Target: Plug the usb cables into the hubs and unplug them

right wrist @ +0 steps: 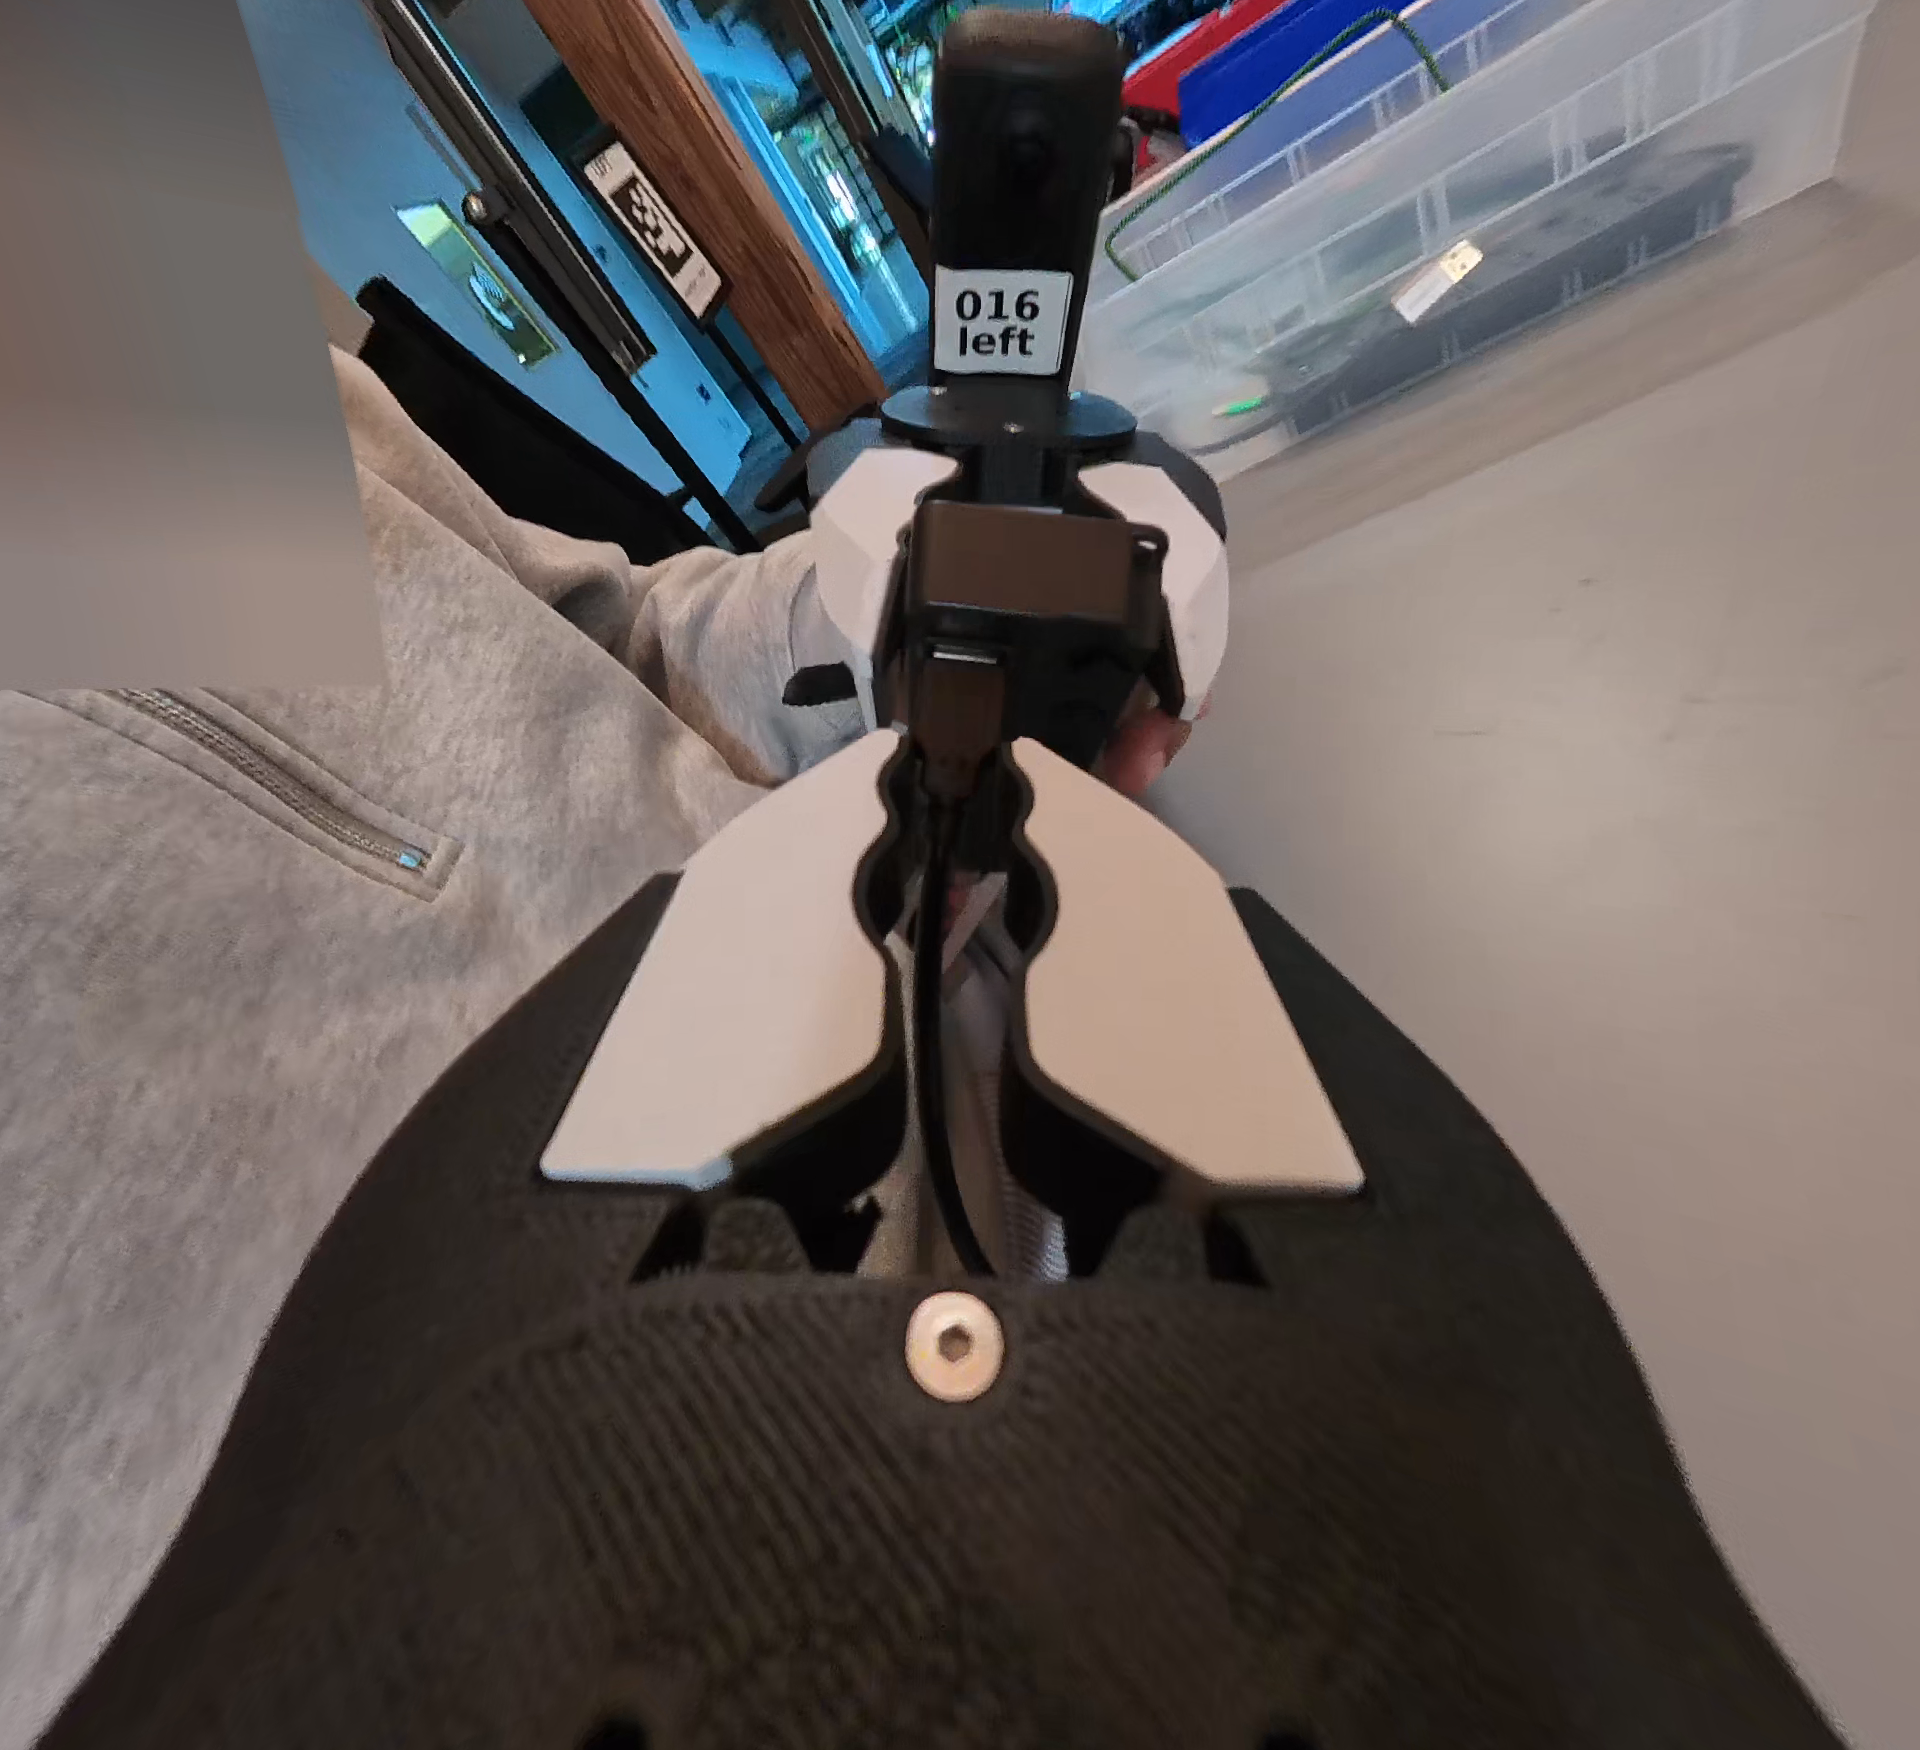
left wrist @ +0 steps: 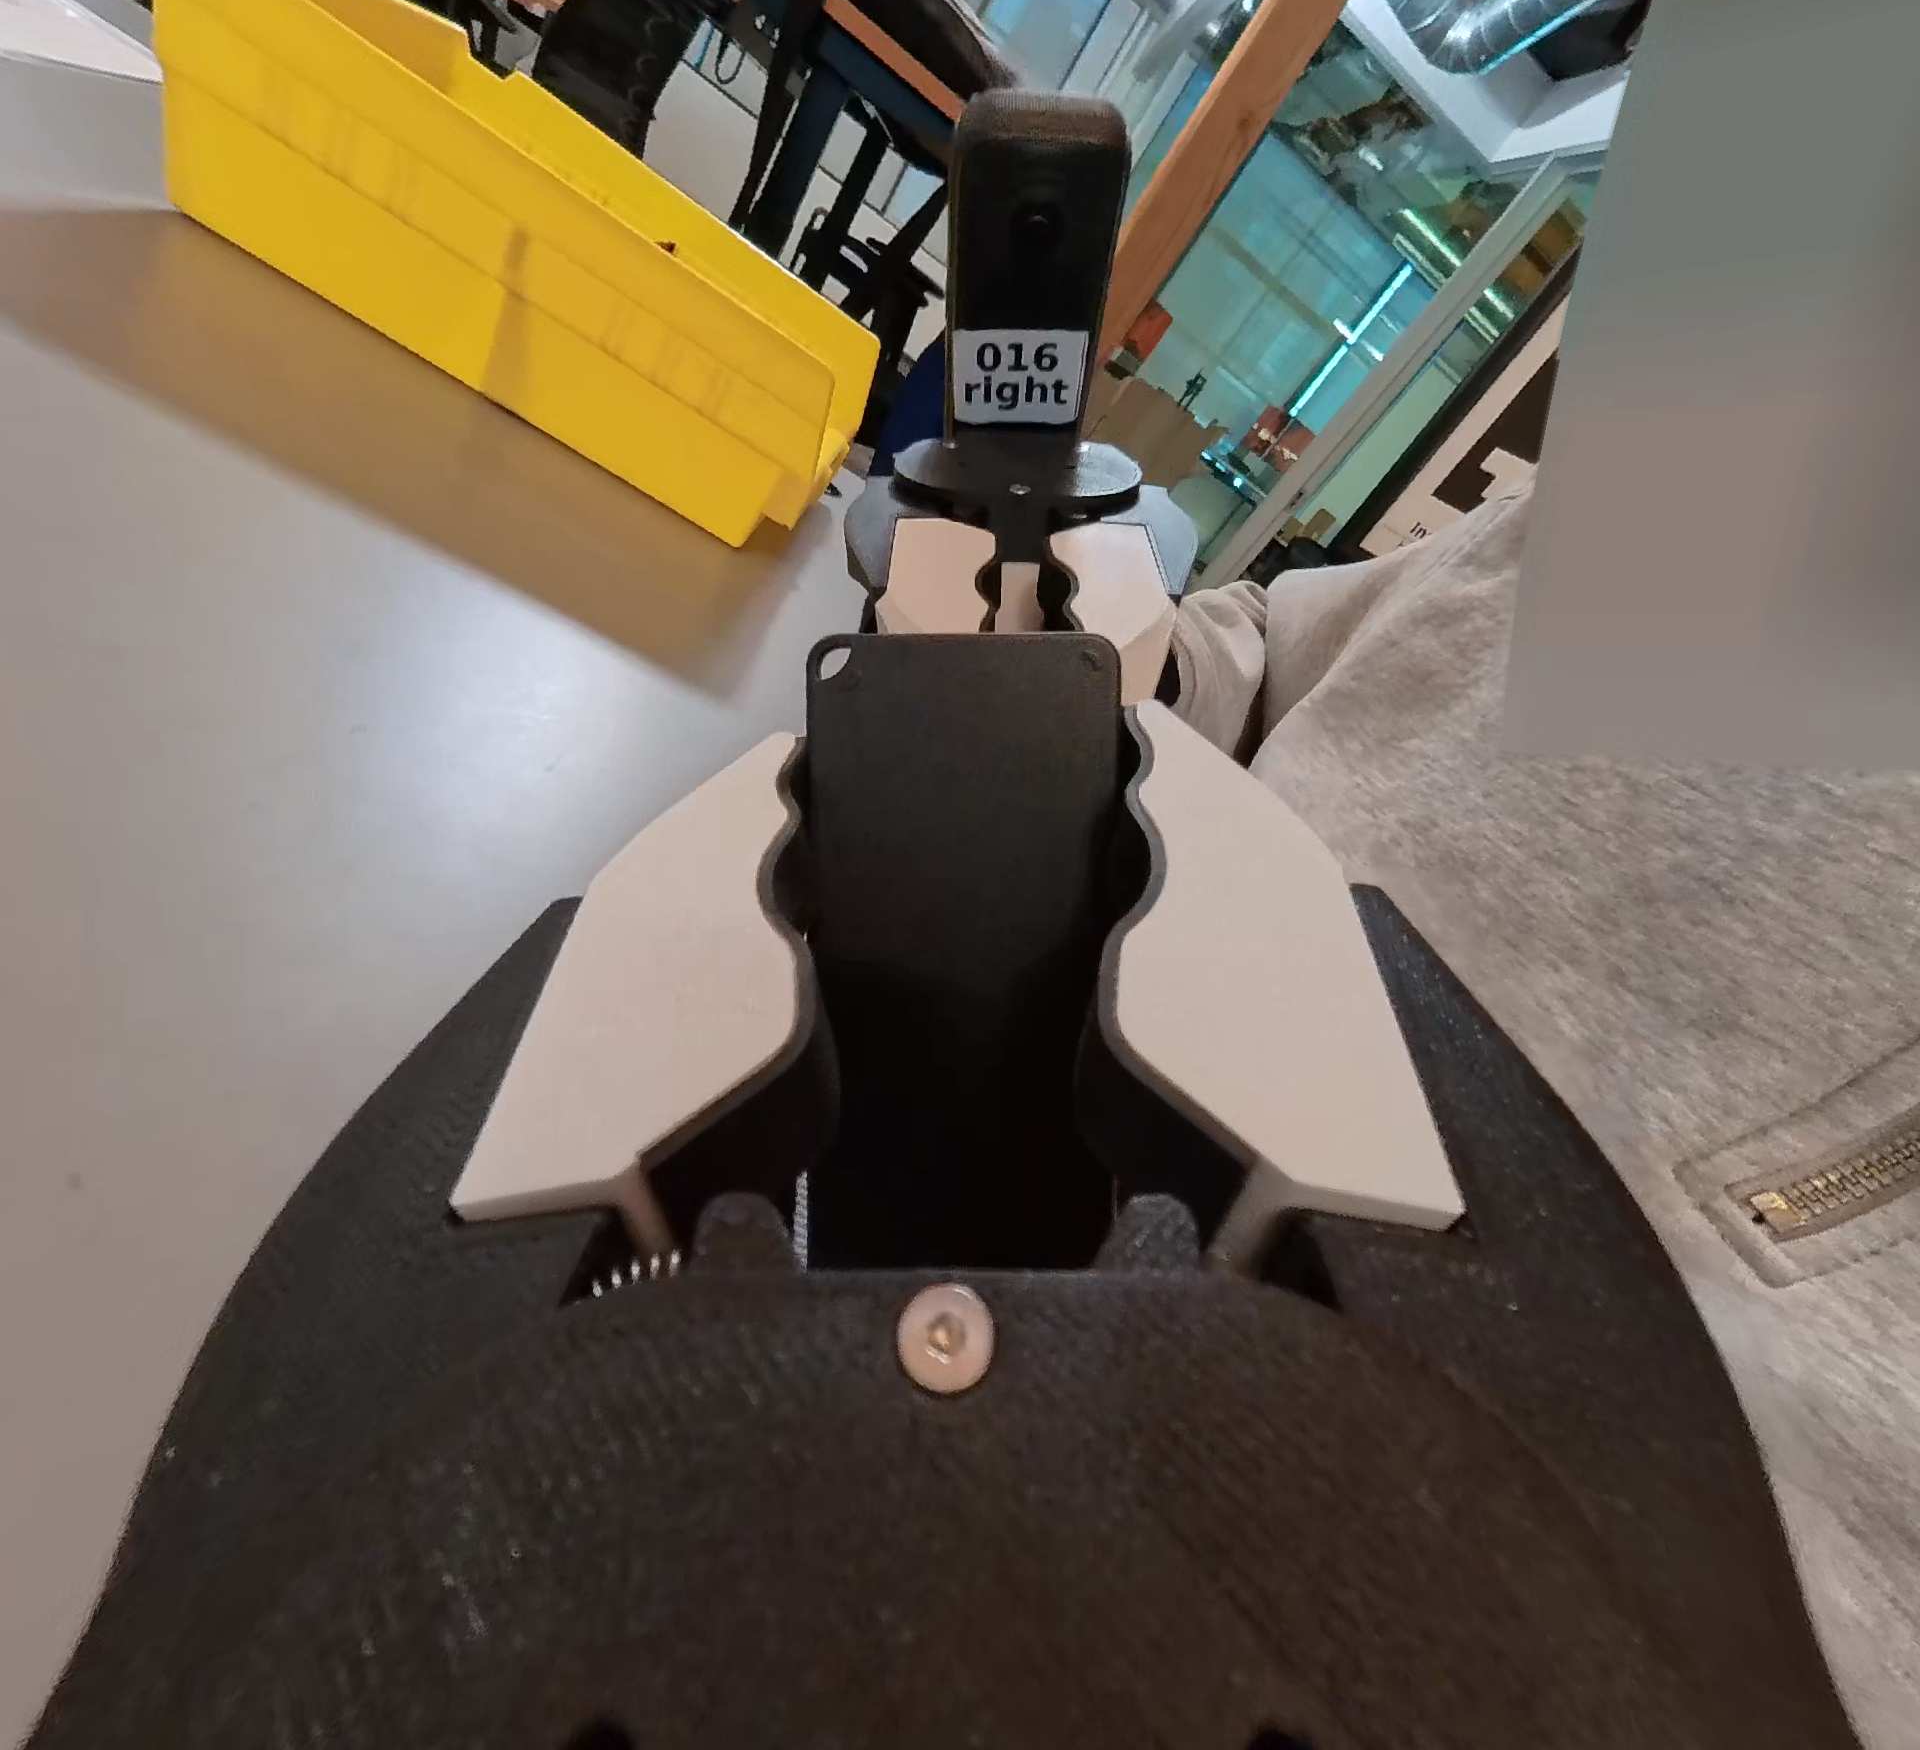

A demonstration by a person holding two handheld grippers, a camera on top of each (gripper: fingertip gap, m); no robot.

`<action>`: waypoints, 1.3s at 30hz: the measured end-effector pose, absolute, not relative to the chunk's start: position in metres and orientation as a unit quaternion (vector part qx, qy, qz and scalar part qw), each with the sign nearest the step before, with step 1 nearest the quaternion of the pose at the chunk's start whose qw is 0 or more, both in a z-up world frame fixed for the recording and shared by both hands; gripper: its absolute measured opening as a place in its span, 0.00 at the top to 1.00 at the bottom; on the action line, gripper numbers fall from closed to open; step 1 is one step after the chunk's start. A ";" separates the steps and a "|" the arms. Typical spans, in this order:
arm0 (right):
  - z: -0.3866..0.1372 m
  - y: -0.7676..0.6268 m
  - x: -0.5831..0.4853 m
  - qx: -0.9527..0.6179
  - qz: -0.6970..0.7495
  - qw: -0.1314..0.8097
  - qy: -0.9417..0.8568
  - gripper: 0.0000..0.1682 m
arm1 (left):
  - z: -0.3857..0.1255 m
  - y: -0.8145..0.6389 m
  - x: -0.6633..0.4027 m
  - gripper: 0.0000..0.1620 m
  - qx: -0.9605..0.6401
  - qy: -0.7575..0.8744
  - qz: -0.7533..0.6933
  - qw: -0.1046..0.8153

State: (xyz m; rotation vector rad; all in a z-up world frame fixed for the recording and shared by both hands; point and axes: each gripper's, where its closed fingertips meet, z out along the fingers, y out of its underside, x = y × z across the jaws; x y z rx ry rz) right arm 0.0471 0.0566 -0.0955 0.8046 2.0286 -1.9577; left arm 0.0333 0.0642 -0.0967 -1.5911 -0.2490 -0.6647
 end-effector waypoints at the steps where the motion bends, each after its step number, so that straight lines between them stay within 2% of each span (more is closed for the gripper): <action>1: -0.093 0.057 0.047 0.274 -0.670 0.103 0.683 0.91 | -0.095 0.064 0.033 0.64 -0.694 -0.112 -0.295 0.647; 8: -0.088 0.059 0.046 0.281 -0.688 0.096 0.662 0.91 | -0.094 0.065 0.035 0.64 -0.687 -0.116 -0.302 0.650; 17: -0.095 0.056 0.051 0.296 -0.686 0.147 0.649 0.91 | -0.101 0.066 0.039 0.64 -0.685 -0.123 -0.326 0.640; 26: -0.095 0.059 0.049 0.308 -0.691 0.129 0.641 0.91 | -0.103 0.069 0.038 0.64 -0.686 -0.133 -0.318 0.641; 32: -0.097 0.061 0.046 0.316 -0.688 0.133 0.639 0.91 | -0.126 0.071 0.051 0.63 -0.743 -0.093 -0.286 0.598; 39: -0.100 0.063 0.053 0.314 -0.671 0.160 0.652 0.91 | -0.126 0.074 0.058 0.64 -0.735 -0.096 -0.305 0.598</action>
